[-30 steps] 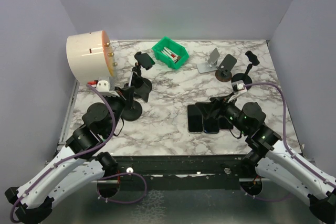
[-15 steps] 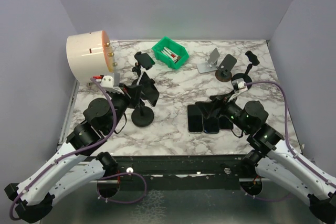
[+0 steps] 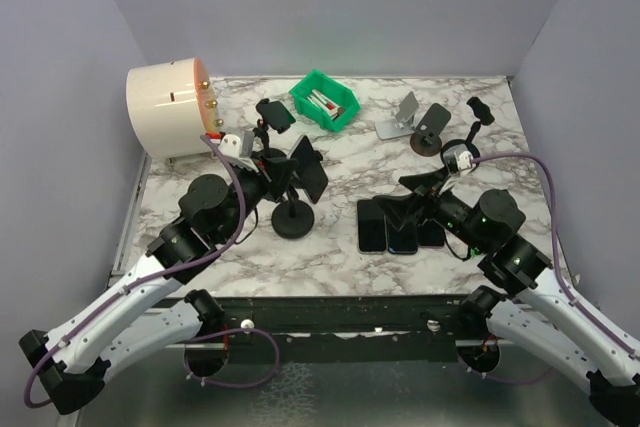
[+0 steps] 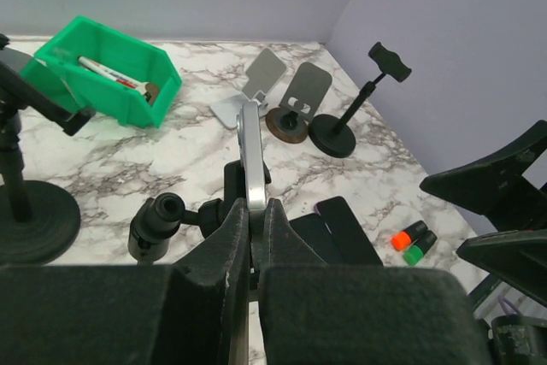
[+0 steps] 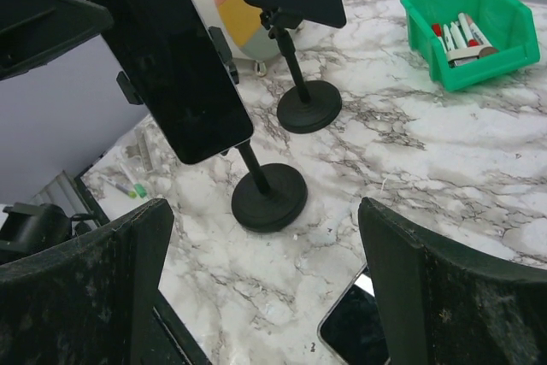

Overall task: Remove the phone from the phone stand
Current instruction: Place the phone stand with the phone at the center of the board.

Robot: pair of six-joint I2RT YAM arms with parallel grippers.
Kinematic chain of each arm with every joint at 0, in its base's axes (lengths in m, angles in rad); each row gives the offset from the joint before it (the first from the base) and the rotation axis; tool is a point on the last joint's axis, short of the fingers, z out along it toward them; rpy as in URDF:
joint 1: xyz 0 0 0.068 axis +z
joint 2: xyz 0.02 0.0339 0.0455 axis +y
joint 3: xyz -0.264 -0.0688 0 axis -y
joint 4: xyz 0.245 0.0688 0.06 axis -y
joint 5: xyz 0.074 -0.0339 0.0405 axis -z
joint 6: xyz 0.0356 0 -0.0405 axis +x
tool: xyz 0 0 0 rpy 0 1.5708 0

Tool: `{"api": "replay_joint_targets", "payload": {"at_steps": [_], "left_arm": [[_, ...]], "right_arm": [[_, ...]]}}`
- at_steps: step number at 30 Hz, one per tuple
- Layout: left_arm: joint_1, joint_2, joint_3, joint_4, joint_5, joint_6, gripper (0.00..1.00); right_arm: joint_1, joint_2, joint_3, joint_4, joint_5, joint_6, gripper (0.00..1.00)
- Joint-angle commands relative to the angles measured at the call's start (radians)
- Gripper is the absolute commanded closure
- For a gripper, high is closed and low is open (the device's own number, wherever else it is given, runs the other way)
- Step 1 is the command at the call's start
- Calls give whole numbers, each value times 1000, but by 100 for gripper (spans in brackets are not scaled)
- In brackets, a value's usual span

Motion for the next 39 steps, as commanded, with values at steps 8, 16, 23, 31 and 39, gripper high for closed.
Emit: {"api": "replay_joint_targets", "payload": {"at_steps": [8,16,23,31,39], "left_arm": [[-1,17,21,281,86,-4,100],[-1,3,-48,295,92,-16,100],[0,-10,-75,271,75,-34,100],[0,-27,-86,248,80,-37,74],[0,-39,-92,243,87,-38,56]], "right_arm": [[0,-11,2,-34,-65,-33,5],[1,19,10,-20,-132,-45,5],[1,35,7,-3,-155,-39,5],[1,34,9,-1,-153,-39,6],[1,31,13,-6,-152,-38,6]]}}
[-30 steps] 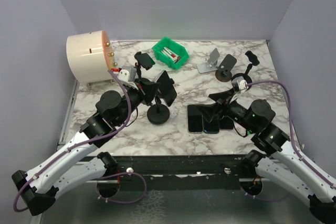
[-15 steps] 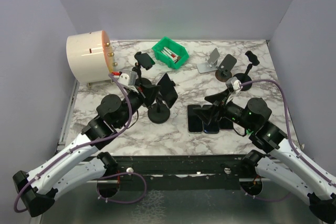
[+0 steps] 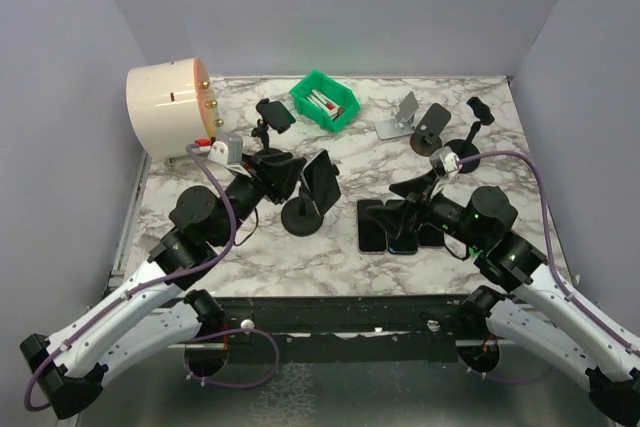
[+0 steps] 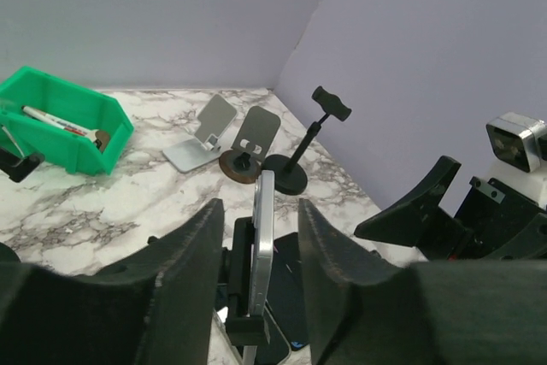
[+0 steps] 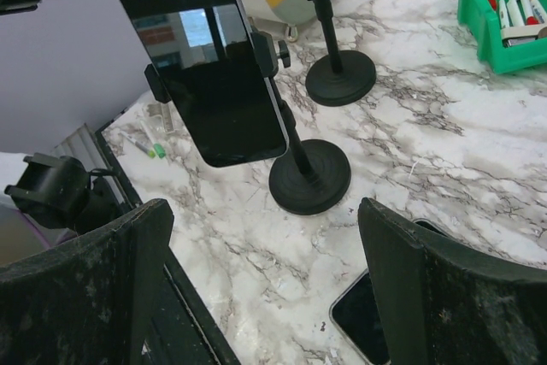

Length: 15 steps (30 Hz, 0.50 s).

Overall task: Remove the phone from the phone stand
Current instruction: Place the phone stand with the phone at the center of the board.

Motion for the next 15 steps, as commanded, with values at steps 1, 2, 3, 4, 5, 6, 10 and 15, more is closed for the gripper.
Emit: {"api": "replay_joint_targets", "payload": {"at_steps": [1,2,3,4,5,6,10,15], "left_arm": [[2,-14,-3,18,14,-1,52],[1,-17,-3,14,19,2,49],[2,-21,-3,9,22,7,46],[2,-26,-4,4,25,14,43],[2,-31,-4,-3,27,25,39],[2,-38,-5,-13,28,35,36],[1,-92,-23,-59,77,114,22],[1,-110,-42,-119,161,208,15]], "right_arm": [[1,-6,13,14,-25,-8,6],[1,-9,13,14,-25,-8,6],[0,-10,13,15,-23,-9,6],[1,-12,10,15,-24,-8,6],[0,-12,8,17,-26,-6,6],[1,-10,6,19,-28,-7,6],[1,-9,-11,36,-35,12,6],[1,-14,-73,151,-40,47,7]]}}
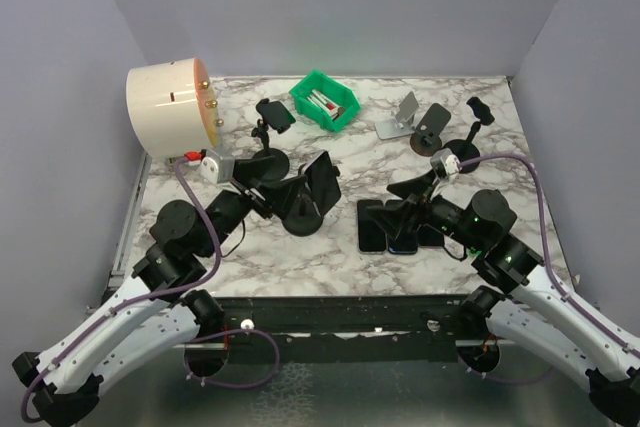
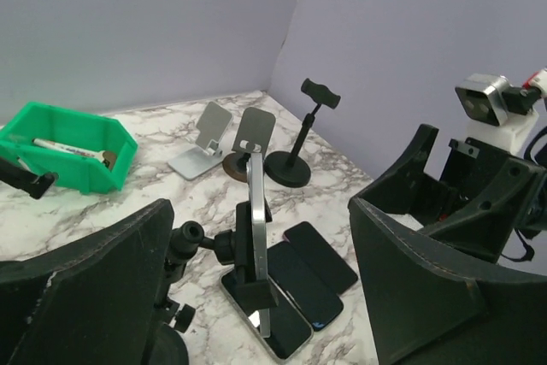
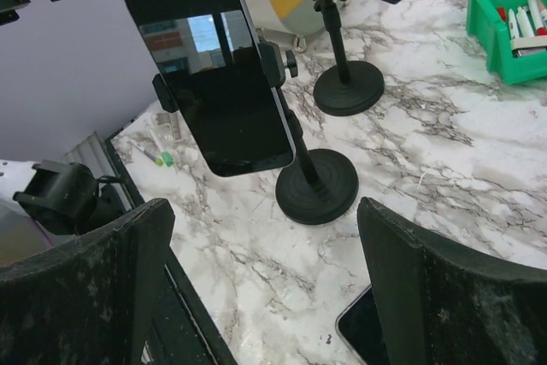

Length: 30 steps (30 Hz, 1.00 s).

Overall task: Remove the phone from the phone stand
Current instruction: Place the phone stand with the phone at the center of the board, then pick up the phone stand with the phone at the center of the board.

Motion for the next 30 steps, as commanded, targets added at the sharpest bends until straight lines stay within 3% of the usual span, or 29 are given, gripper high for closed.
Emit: {"api": "replay_joint_targets", "payload": {"at_steps": [1,10,19,30], "left_arm": [[1,0,-19,-83,129,106,15],[1,100,-4,-45,201,121,24],[1,217,46,-13,195,121,61],[2,251,84,23,196,123,89]], "right_arm": [[2,-5,-58,118,-30,48,7],[1,78,-62,205,-87,109,8],[0,59,-69,203,-90,121,8],[0,61,-55,141,-133,69,8]]}}
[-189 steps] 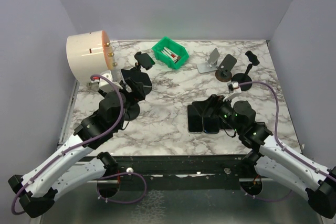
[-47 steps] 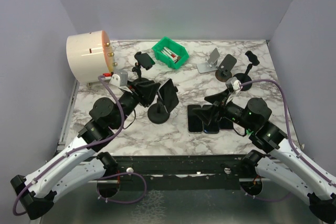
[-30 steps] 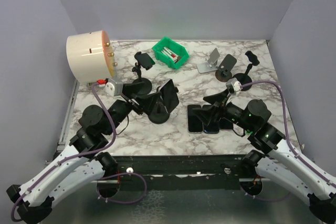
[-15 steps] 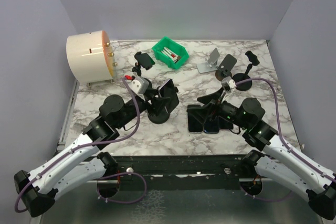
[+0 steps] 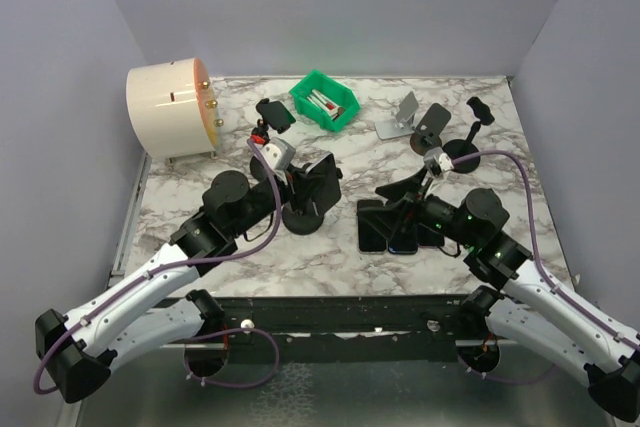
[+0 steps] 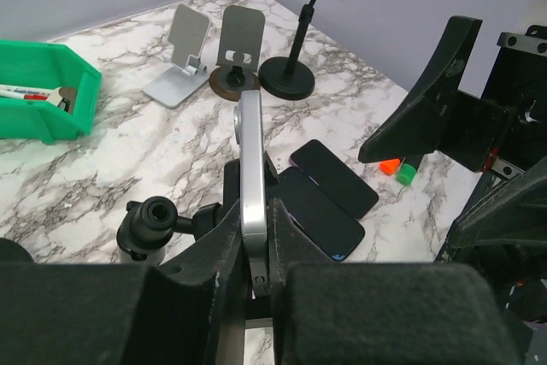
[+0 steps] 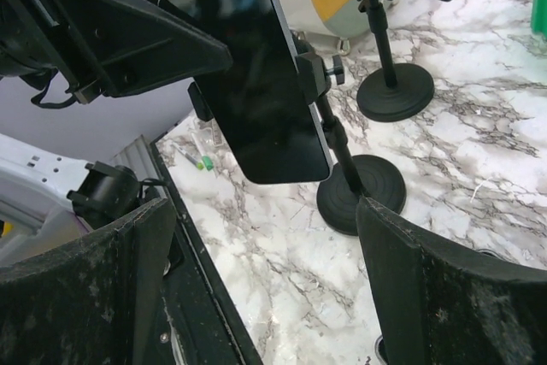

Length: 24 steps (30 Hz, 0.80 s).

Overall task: Remove the phone from the phone stand
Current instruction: Pick up the phone stand with the phone at the center of the board.

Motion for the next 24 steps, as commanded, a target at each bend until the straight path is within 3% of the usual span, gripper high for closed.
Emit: {"api": "replay_joint_targets", "payload": {"at_steps": [1,4,24], "left_arm": [[2,5,52,44,32,16,92],[11,19,68,36,71,25,100],[42,-4,104,196,52,-160,100]], "right_arm": [[0,14,11,-42,-59,-47,8],[1,30,26,-61,-78,-65,8],[1,-29,85,-131,-25,-91,9]]}}
